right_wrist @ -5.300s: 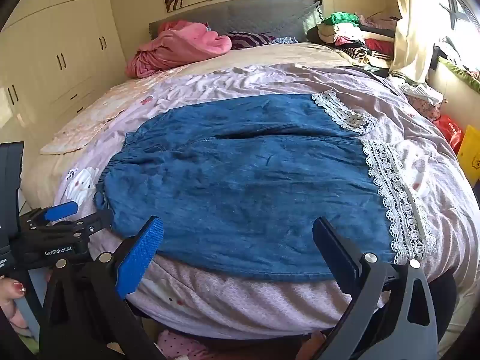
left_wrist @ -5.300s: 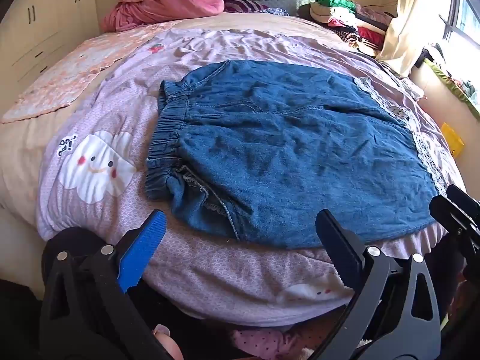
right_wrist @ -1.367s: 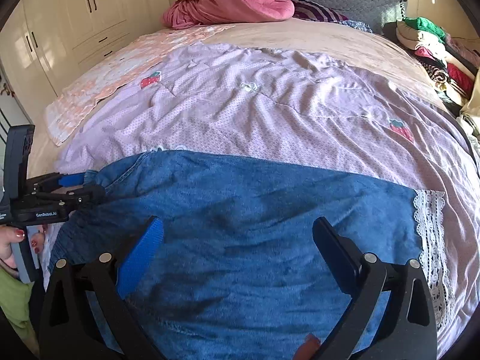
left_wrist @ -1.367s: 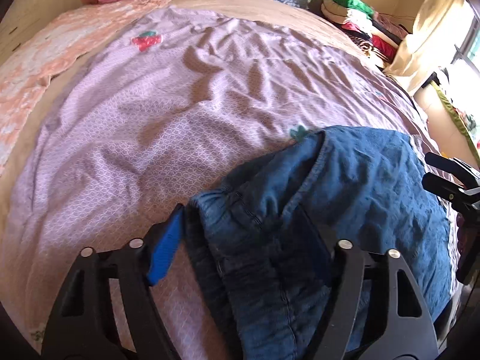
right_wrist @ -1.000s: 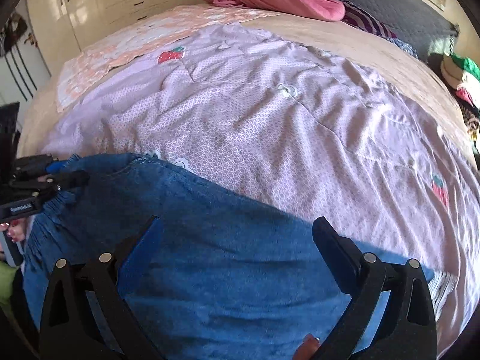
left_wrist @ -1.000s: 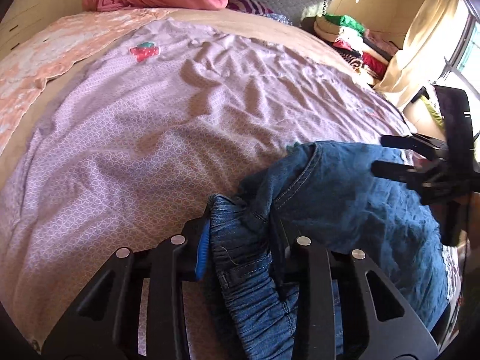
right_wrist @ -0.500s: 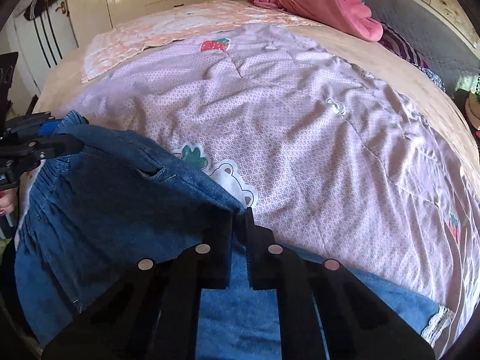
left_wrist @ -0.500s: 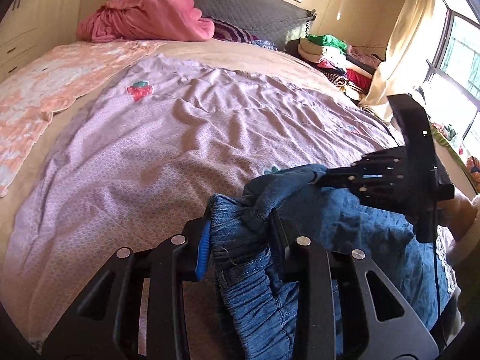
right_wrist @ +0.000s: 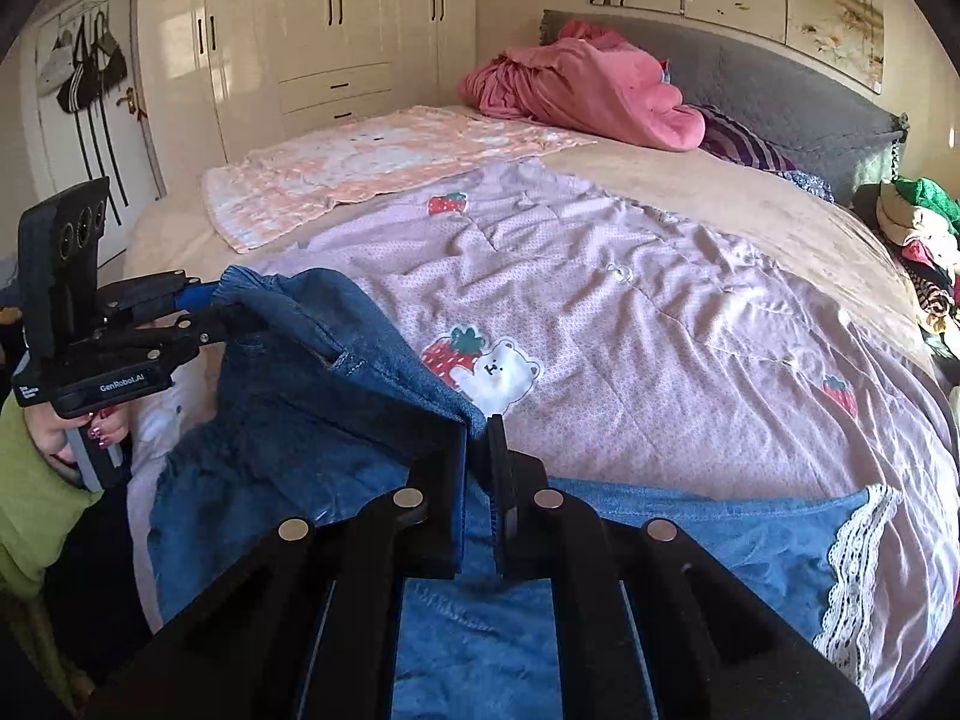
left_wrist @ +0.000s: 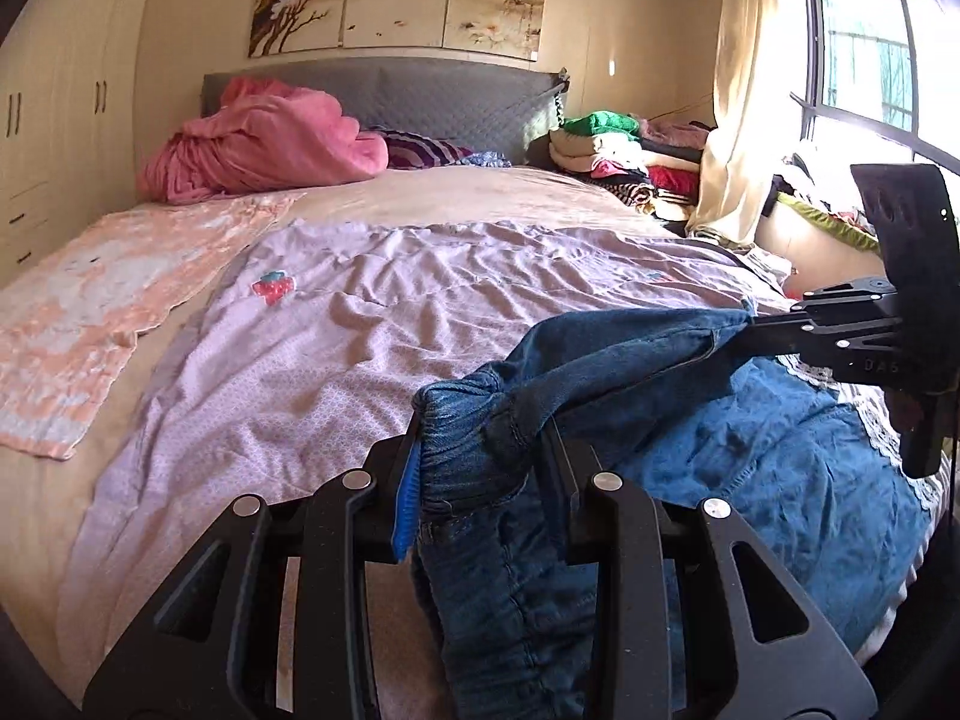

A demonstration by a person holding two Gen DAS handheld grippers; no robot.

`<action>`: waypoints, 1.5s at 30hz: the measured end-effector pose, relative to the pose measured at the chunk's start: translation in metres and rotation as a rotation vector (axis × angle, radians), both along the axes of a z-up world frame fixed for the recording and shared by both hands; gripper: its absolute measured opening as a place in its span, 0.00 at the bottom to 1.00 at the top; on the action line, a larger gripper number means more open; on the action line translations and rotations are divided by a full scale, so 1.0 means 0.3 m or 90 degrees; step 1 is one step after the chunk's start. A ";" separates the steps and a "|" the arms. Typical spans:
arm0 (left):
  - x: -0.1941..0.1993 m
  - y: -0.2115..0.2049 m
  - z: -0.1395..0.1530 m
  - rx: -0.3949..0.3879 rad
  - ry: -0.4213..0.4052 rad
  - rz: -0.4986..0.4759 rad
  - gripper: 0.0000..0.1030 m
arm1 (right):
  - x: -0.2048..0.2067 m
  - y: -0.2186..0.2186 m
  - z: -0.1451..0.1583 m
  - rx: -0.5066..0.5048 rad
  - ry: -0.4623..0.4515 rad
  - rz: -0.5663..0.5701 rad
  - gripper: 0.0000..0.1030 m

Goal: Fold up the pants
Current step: 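Lift the waistband with both grippers and fold it over toward the lace cuffs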

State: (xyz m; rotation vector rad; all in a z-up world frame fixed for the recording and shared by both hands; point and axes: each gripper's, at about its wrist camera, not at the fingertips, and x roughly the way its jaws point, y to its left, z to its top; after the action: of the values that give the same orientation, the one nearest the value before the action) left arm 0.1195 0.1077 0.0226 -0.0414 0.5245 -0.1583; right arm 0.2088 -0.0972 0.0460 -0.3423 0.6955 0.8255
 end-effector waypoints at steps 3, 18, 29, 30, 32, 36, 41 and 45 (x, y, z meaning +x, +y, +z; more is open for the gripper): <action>-0.075 -0.009 0.004 -0.010 -0.006 -0.008 0.24 | -0.106 -0.039 0.008 0.019 -0.001 0.005 0.05; -0.322 -0.069 -0.083 0.015 0.067 -0.049 0.26 | -0.477 -0.124 -0.143 0.004 0.045 0.020 0.05; -0.383 -0.061 -0.168 0.019 0.147 -0.033 0.35 | -0.561 -0.110 -0.250 -0.010 0.096 0.027 0.08; -0.384 -0.055 -0.176 0.013 0.158 -0.030 0.36 | -0.561 -0.106 -0.262 -0.013 0.102 0.025 0.08; -0.393 -0.043 -0.178 0.002 0.167 -0.027 0.40 | -0.572 -0.098 -0.281 -0.021 0.105 0.024 0.09; -0.440 -0.005 -0.161 -0.009 0.181 -0.008 0.46 | -0.581 -0.093 -0.301 -0.023 0.106 0.023 0.09; -0.489 -0.008 -0.056 -0.011 0.142 0.003 0.46 | -0.580 -0.099 -0.312 -0.010 0.116 0.015 0.10; -0.420 -0.107 0.014 0.000 0.117 -0.035 0.47 | -0.585 -0.100 -0.314 -0.010 0.116 0.015 0.12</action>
State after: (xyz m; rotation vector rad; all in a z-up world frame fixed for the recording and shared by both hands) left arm -0.0063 0.0756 0.0267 -0.0418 0.7098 -0.2087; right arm 0.0332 -0.1270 -0.0481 -0.2921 0.8693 0.8807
